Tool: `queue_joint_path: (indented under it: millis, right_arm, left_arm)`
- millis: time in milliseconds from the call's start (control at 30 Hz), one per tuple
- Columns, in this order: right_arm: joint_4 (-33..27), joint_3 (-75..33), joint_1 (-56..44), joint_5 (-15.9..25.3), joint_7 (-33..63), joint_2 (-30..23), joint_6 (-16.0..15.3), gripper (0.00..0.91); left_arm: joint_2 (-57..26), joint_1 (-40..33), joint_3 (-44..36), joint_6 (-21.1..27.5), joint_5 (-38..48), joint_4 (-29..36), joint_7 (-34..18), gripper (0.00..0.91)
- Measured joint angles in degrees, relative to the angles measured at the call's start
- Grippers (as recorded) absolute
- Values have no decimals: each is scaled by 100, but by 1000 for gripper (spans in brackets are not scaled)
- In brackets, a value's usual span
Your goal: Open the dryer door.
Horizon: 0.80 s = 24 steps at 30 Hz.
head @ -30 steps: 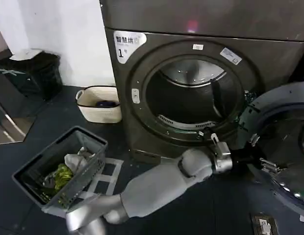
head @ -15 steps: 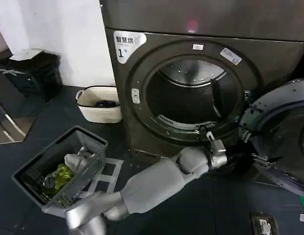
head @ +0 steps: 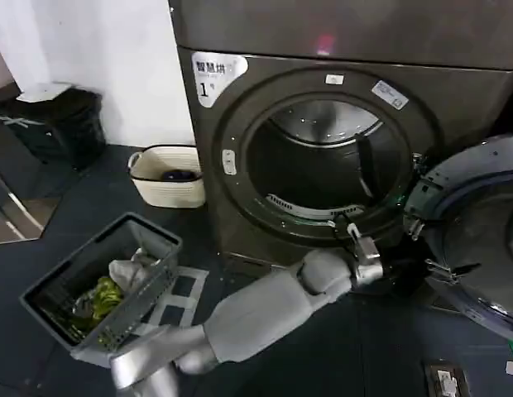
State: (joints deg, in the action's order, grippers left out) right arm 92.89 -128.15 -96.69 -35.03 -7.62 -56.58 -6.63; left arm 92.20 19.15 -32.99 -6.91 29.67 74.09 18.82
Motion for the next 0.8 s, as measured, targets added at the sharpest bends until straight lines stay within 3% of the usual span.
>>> queue_joint_path:
  millis: [367,667,800]
  right_arm:
    - [77,-90,9,-11,23,18,9,907]
    - [84,-104,9,-9,-7,-7,33,907]
    - [83,-116,12,-7,-25,9,40,907]
  left_arm:
    - [0,-20,-96,-1146,204,224,188,907]
    - [-21,65,-408,-1747,585,652,400,907]
    - [-467,115,-519,-1835,837,852,515,907]
